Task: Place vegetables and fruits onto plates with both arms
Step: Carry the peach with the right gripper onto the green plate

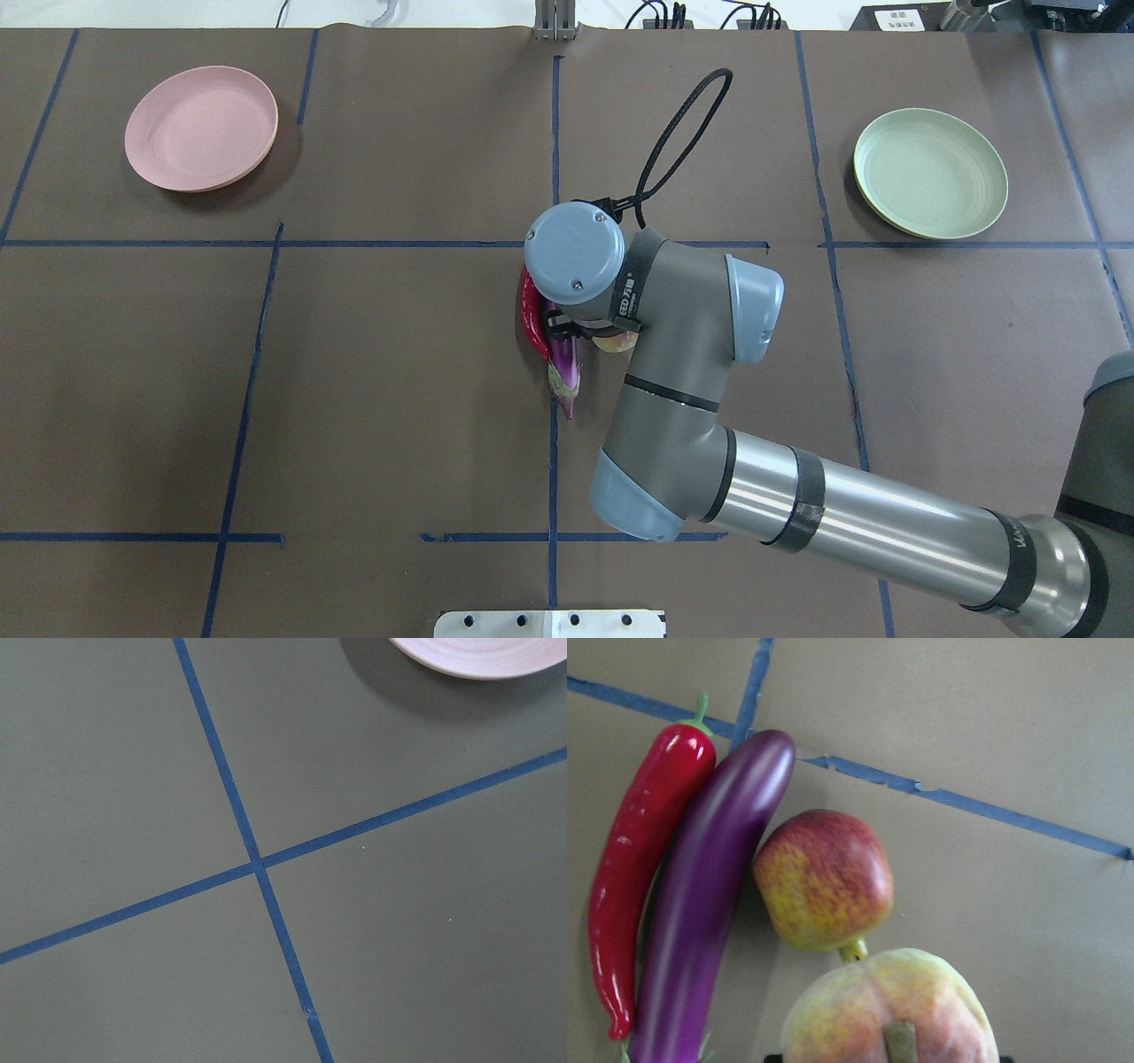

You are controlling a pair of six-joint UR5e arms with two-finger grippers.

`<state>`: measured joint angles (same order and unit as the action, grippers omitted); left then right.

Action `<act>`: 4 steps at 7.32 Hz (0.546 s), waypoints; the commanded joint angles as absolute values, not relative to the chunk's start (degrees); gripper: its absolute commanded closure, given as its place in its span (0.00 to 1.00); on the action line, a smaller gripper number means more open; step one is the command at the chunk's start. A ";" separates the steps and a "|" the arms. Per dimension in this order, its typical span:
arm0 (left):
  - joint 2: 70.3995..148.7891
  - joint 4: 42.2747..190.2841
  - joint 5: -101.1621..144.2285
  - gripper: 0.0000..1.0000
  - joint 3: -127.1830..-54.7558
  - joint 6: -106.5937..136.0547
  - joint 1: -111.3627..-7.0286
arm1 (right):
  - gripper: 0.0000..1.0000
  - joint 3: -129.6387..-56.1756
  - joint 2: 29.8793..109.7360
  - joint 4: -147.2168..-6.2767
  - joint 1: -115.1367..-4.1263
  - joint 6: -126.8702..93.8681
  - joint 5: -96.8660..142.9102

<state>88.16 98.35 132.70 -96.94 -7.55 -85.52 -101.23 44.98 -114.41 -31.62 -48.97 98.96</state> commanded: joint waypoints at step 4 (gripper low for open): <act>88.15 98.26 132.63 0.00 -96.51 -7.56 -84.99 | 0.75 -102.76 62.28 -103.92 -54.27 -9.92 111.78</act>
